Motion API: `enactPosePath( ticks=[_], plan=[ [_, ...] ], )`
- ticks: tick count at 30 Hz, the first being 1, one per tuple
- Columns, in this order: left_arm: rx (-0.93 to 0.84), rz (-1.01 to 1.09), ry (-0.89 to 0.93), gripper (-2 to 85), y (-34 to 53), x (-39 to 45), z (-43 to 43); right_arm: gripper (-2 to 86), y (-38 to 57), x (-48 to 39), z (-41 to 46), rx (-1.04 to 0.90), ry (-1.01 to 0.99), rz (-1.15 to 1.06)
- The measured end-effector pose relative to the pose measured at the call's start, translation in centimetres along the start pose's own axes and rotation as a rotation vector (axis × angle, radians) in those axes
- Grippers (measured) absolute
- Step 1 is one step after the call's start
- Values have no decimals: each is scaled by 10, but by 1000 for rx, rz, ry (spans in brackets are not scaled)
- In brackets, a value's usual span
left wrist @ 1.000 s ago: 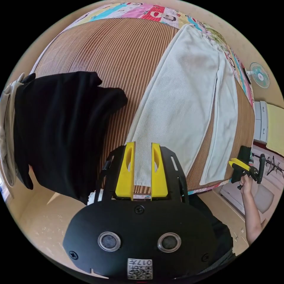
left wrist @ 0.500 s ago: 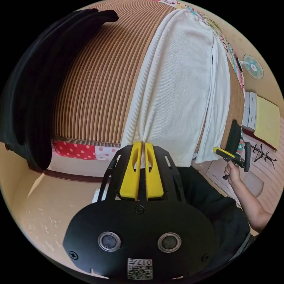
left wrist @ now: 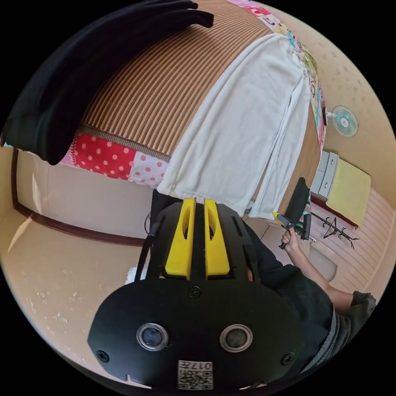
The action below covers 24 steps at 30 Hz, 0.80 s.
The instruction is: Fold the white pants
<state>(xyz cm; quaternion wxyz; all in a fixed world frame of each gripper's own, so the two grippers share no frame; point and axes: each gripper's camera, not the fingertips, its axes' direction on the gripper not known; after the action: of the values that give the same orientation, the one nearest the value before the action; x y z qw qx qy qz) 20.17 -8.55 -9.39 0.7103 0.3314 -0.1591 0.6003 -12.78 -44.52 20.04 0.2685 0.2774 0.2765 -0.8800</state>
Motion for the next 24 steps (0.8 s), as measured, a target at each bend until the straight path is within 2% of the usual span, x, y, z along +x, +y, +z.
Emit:
enactPosePath(
  ticks=[4, 8, 11, 13, 17, 19, 21, 24],
  plan=[
    [-33, 270, 10, 48, 1, 85, -7, 36, 68, -6, -51, 83, -100, -108],
    [12, 481, 92, 62, 18, 186, -12, 26, 140, -69, -90, 57, -64, -393],
    [47, 592, 84, 100, 35, 262, -5, 25, 172, -99, -97, 19, -85, -520],
    [8, 645, 53, 145, 40, 302, 16, 26, 184, -108, -95, -19, -114, -585],
    [-116, 636, -29, 130, 37, 323, 56, 35, 203, -114, -89, -90, -177, -751],
    [-81, 599, -146, 52, 48, 317, 61, 43, 207, -106, -85, -149, -180, -809],
    [-55, 613, -139, 35, 60, 310, 60, 63, 208, -80, -81, -288, -178, -895],
    [-21, 542, -73, 24, 74, 286, 56, 88, 176, -15, -81, -435, -127, -864]
  ],
)
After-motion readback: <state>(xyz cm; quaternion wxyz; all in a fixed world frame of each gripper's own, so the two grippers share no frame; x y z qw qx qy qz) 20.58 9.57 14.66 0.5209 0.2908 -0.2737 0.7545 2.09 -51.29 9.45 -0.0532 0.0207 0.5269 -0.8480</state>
